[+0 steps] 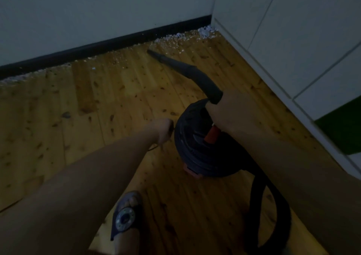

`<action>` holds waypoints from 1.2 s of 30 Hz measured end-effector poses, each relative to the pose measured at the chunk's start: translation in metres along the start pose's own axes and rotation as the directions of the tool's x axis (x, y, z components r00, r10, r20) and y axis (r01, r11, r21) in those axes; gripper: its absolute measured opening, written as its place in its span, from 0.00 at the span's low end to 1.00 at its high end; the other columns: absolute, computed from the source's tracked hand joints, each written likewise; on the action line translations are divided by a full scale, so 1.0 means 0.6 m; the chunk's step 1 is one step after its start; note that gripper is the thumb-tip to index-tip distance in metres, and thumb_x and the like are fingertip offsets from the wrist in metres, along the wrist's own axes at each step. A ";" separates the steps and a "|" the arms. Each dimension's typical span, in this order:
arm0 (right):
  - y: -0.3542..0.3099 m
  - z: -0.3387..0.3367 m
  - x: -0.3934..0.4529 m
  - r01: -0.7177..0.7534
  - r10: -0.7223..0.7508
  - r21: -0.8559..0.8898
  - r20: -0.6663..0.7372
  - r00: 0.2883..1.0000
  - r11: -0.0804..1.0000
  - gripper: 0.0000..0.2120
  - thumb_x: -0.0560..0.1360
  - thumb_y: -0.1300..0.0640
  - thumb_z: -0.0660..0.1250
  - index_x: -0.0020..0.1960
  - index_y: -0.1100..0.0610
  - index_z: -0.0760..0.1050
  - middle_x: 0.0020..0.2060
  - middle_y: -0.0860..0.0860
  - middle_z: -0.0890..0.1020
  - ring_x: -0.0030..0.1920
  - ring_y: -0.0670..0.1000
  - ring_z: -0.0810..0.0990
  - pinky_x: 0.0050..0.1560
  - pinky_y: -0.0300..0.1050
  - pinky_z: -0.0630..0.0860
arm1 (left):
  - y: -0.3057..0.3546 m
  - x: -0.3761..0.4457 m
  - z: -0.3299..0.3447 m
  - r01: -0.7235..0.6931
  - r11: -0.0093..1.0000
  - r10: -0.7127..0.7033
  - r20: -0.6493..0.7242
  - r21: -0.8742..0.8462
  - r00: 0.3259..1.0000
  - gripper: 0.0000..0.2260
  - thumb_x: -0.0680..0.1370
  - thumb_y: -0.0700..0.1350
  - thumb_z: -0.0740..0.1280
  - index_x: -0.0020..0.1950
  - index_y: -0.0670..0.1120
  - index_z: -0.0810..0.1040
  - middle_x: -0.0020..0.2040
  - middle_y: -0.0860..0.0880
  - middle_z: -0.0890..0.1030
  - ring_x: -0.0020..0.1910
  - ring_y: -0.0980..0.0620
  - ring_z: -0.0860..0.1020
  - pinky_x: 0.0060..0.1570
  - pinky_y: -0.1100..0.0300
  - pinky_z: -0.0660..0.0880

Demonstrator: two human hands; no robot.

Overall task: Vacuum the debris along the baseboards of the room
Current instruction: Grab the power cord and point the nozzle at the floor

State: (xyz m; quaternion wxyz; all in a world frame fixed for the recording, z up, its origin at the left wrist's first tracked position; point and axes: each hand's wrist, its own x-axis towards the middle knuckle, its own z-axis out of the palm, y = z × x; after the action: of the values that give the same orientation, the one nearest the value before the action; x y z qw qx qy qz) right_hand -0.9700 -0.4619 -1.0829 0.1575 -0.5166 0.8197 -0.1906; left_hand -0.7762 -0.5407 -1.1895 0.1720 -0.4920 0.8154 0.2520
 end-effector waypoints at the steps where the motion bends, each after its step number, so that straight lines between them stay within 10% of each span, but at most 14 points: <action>1: -0.001 -0.001 -0.001 -0.002 0.002 -0.007 0.001 1.000 1.000 0.12 0.74 0.48 0.67 0.43 0.57 0.75 0.34 0.51 0.77 0.29 0.48 0.73 0.25 0.40 0.60 | -0.002 -0.009 -0.006 -0.012 0.999 0.012 -0.010 0.052 1.000 0.10 0.83 0.40 0.60 0.60 0.41 0.79 0.55 0.43 0.81 0.49 0.45 0.77 0.44 0.56 0.70; 20: -0.011 -0.004 -0.005 -0.021 0.019 -0.036 -0.053 0.998 0.999 0.14 0.75 0.46 0.70 0.45 0.57 0.75 0.33 0.49 0.74 0.28 0.47 0.71 0.25 0.41 0.60 | -0.195 -0.140 -0.107 0.054 0.962 -0.053 -0.009 0.268 0.999 0.08 0.84 0.46 0.65 0.58 0.45 0.82 0.54 0.45 0.83 0.54 0.46 0.80 0.52 0.58 0.73; 27: -0.008 -0.001 -0.007 0.008 -0.008 0.001 -0.039 0.999 1.000 0.13 0.75 0.47 0.71 0.43 0.57 0.76 0.32 0.50 0.76 0.28 0.48 0.73 0.26 0.41 0.62 | -0.178 -0.162 -0.137 -0.021 0.981 0.023 -0.012 0.194 1.000 0.08 0.85 0.44 0.63 0.57 0.44 0.81 0.45 0.49 0.80 0.44 0.50 0.76 0.37 0.64 0.67; 36: 0.005 -0.012 -0.033 0.016 -0.017 0.060 0.010 1.000 0.998 0.17 0.75 0.49 0.71 0.34 0.53 0.69 0.27 0.49 0.73 0.25 0.47 0.71 0.25 0.40 0.61 | -0.030 -0.168 -0.178 -0.035 0.997 0.006 -0.375 -0.071 0.927 0.10 0.84 0.47 0.63 0.64 0.48 0.77 0.53 0.51 0.78 0.53 0.50 0.80 0.52 0.53 0.79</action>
State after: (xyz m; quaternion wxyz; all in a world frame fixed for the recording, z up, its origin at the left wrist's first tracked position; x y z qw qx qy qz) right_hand -0.9674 -0.4414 -1.0766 0.1754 -0.5193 0.8087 -0.2136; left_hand -0.7177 -0.5374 -1.0536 -0.0083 -0.5287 0.8281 0.1861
